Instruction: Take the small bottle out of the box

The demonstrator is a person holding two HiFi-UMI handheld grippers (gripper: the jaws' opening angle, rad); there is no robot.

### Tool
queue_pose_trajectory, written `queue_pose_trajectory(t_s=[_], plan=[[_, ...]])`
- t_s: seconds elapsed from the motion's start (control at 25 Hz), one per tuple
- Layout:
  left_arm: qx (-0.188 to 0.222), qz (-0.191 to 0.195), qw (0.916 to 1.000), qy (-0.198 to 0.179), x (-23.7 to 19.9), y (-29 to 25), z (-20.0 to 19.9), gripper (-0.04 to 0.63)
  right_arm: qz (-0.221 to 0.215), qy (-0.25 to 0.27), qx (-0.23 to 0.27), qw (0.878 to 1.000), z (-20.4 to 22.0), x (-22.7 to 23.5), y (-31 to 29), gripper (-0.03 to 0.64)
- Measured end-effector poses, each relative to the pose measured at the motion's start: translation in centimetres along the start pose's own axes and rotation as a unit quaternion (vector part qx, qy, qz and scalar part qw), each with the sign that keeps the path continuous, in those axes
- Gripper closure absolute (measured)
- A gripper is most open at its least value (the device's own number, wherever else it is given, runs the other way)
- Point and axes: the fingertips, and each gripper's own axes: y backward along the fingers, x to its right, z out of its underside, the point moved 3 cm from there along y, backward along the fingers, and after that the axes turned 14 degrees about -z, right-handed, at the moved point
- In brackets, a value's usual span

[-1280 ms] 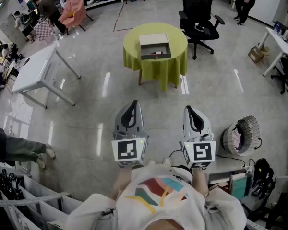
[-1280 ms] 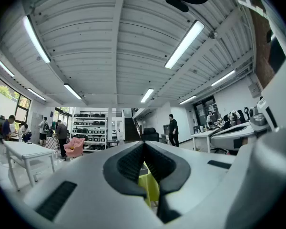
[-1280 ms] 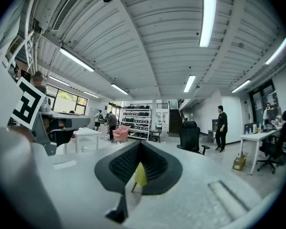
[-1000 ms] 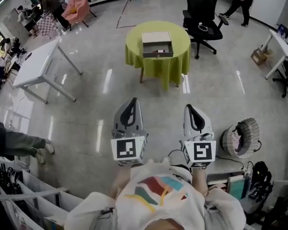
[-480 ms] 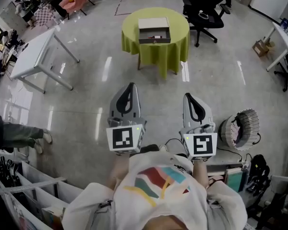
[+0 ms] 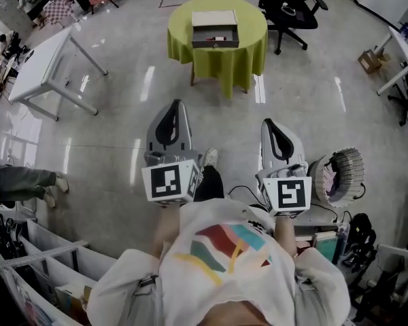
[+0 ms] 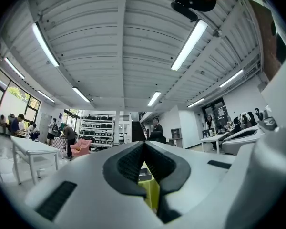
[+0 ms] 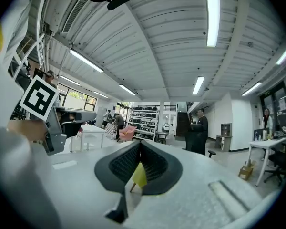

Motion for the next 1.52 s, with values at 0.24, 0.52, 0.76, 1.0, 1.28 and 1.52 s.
queue_pose_trajectory(t_s=[0.24, 0.52, 0.76, 1.0, 1.28, 1.52], plan=[[0.011, -0.009, 0.9999, 0.001, 0.0, -3.2, 0.5, 0.581, 0.007, 0.01, 0.006, 1.0, 0.8, 2.4, -1.9, 0.612], [0.012, -0.006, 0.9999, -0.01, -0.8, -10.6, 2.0, 0.581, 0.018, 0.024, 0.011, 0.999, 1.3, 6.3, -7.4, 0.612], [0.009, 0.008, 0.9999, -0.002, -0.4, -17.5, 2.5, 0.581, 0.036, 0.002, 0.0, 0.999, 1.5, 10.6, -12.4, 0.612], [0.004, 0.03, 0.9995, -0.012, 0.3, -26.4, 2.3, 0.581, 0.034, 0.003, -0.008, 0.999, 0.1, 14.8, -19.4, 0.612], [0.001, 0.048, 0.9988, 0.013, 0.0, -35.9, 2.5, 0.581, 0.016, 0.011, -0.018, 1.0, -0.7, 19.5, -28.3, 0.612], [-0.002, 0.064, 0.9979, 0.012, -0.6, -43.4, 3.6, 0.581, 0.012, 0.013, -0.019, 1.0, -1.0, 22.4, -35.6, 0.612]])
